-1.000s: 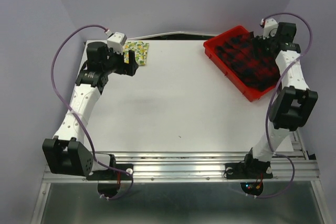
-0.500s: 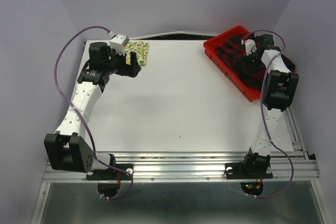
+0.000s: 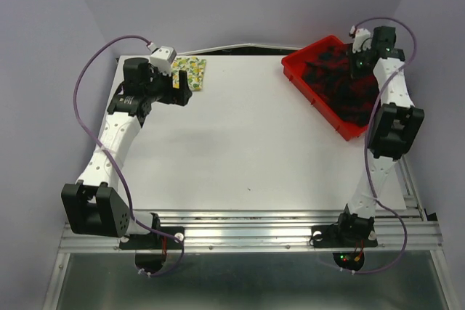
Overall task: Fold and stack the skirts
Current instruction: Grab the skirt from the pile, then move the skirt to the center of the board
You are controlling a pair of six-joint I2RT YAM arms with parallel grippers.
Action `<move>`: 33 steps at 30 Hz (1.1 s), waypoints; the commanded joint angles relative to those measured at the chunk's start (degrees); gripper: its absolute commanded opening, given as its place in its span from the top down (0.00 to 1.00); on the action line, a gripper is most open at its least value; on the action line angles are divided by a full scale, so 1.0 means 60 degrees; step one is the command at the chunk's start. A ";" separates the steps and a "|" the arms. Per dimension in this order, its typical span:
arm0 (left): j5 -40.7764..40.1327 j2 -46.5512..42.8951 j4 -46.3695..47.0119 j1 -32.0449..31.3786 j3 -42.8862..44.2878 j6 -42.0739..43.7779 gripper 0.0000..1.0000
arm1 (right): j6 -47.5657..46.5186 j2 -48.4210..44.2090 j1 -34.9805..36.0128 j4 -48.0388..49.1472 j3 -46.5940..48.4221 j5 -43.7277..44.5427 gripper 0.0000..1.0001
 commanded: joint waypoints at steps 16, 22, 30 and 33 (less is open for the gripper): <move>0.1642 -0.0046 0.0045 0.1010 0.2040 -0.0161 0.04 | 1.1164 -0.5837 0.0570 0.8826 0.0377 -0.6661 0.99; 0.2759 -0.0940 0.0894 0.1435 0.1206 -0.0352 0.04 | 1.1567 -0.5735 0.2602 1.0096 0.0157 -0.6531 0.99; 0.3126 -0.1072 0.0457 0.1523 0.0853 0.0278 0.05 | 0.6090 -0.5662 0.5185 0.6522 -0.2682 -0.5871 0.99; 0.3272 -0.1189 0.0237 0.1567 0.0561 0.0804 0.03 | 0.3604 -0.5398 0.6195 0.4500 -0.3545 -0.4776 0.99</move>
